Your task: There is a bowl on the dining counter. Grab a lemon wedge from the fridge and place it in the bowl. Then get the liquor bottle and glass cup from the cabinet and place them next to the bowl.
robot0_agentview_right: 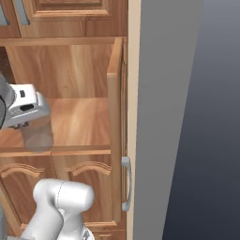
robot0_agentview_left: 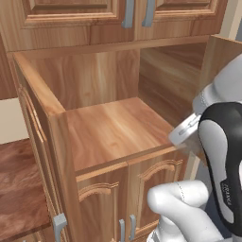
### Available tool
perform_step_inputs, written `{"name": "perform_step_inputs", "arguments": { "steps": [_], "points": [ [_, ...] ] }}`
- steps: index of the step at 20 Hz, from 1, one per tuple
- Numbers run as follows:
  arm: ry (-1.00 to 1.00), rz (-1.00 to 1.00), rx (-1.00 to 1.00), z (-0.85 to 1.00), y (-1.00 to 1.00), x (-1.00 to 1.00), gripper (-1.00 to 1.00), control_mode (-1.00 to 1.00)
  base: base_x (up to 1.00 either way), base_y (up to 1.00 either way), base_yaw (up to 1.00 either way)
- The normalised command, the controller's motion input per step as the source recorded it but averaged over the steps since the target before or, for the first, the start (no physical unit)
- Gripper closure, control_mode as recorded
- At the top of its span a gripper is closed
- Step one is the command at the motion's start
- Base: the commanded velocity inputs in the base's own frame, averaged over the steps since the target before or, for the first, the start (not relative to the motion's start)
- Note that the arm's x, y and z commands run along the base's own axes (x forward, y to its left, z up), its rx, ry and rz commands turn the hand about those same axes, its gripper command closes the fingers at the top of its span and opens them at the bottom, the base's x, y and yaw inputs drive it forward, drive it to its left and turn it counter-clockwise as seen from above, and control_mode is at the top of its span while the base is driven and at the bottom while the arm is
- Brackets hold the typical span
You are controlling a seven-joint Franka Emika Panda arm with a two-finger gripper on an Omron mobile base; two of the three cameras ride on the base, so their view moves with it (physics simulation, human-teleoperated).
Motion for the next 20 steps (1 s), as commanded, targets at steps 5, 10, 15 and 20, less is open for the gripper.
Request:
{"name": "perform_step_inputs", "arguments": {
  "steps": [5, 10, 15, 20],
  "points": [
    [0.0, 0.0, 0.0, 0.0, 0.0, -0.09, 1.0, 1.0, -0.36, 0.0, 0.0],
    [0.0, 0.0, 0.0, 0.0, 0.0, 0.0, 1.0, 1.0, -1.0, -0.14, 0.17],
    [0.0, 0.0, 0.0, 0.0, 0.0, 0.0, 1.0, 1.0, -0.54, -0.09, 0.54],
    [0.0, 0.0, 0.0, 0.0, 0.0, 0.0, 1.0, 1.0, -0.02, 0.0, 0.72]
  ]
}}
